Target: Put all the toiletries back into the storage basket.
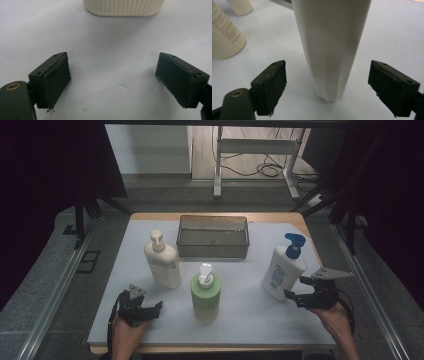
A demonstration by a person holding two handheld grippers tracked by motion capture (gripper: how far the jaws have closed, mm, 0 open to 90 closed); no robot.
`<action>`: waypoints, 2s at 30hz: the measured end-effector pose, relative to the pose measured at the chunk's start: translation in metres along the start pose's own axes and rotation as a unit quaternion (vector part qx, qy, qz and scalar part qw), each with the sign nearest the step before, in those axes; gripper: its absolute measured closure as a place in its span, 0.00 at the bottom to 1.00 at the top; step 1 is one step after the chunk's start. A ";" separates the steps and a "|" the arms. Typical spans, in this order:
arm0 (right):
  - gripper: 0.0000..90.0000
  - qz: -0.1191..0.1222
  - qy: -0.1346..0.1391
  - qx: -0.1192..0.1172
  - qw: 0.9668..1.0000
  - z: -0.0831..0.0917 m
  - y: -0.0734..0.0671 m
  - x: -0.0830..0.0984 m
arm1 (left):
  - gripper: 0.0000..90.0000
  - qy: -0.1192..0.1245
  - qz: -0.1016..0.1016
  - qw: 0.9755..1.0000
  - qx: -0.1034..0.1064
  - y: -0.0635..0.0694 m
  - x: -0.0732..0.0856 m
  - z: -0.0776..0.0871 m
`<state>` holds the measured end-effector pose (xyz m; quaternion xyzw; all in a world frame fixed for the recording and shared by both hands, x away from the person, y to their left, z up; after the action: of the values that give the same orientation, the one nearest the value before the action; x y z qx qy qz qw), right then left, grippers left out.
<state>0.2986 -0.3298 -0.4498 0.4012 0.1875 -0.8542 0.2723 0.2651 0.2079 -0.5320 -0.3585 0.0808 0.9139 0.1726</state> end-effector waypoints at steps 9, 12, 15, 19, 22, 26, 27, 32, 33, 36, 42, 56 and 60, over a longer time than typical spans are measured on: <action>0.16 0.014 0.021 0.006 1.000 0.001 -0.001 -0.021 | 0.13 0.000 0.000 1.000 0.000 0.000 0.000 0.000; 0.16 0.018 0.024 0.008 1.000 -0.001 -0.002 -0.027 | 0.13 0.000 0.000 1.000 0.000 0.000 0.000 0.000; 0.16 0.019 0.026 0.010 0.999 -0.004 -0.003 -0.032 | 0.13 0.000 0.000 1.000 0.000 0.000 0.000 0.000; 0.16 0.021 0.028 0.010 0.999 -0.006 -0.004 -0.038 | 0.13 0.000 0.000 1.000 0.000 0.000 0.000 0.000; 0.16 0.023 0.030 0.011 0.999 -0.007 -0.004 -0.041 | 0.13 0.000 0.000 1.000 0.000 0.000 0.000 0.000; 0.17 0.023 0.033 0.010 0.999 -0.010 -0.003 -0.045 | 0.13 0.000 0.000 1.000 0.000 0.000 0.000 0.000; 0.17 0.023 0.033 0.009 0.999 -0.010 -0.003 -0.045 | 0.13 0.000 0.000 1.000 0.000 0.000 0.000 0.000; 0.20 0.032 0.031 0.010 0.999 -0.015 -0.004 -0.050 | 0.13 -0.001 -0.001 1.000 0.000 0.000 0.000 0.000; 0.21 0.034 0.031 0.011 0.999 -0.016 -0.004 -0.050 | 0.13 -0.001 -0.001 1.000 0.000 0.000 0.000 0.000; 0.24 0.036 0.031 0.011 0.999 -0.018 -0.004 -0.051 | 0.13 -0.001 -0.001 1.000 0.000 0.000 0.000 0.000; 0.34 0.042 0.027 0.010 0.999 -0.020 -0.004 -0.050 | 0.13 -0.001 -0.001 1.000 0.000 0.000 0.000 0.000; 0.41 0.042 0.032 0.016 0.998 -0.019 -0.007 -0.048 | 0.13 0.000 0.000 1.000 0.000 0.000 0.000 0.000; 0.42 0.041 0.032 0.018 0.999 -0.019 -0.007 -0.048 | 0.13 0.000 0.000 1.000 0.000 0.000 0.000 0.000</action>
<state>0.3310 -0.2992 -0.4226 0.4401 0.1642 -0.8326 0.2934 0.2652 0.2079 -0.5321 -0.3585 0.0807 0.9138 0.1728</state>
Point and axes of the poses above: each handheld gripper's, and its own axes: z roughly backward along the jaws, x roughly out of its underside, y roughly to its right, the point moved 1 cm from there along -z, roughly forward along the jaws, and after that the axes turned 1 degree about -z, right-handed, at the moved point
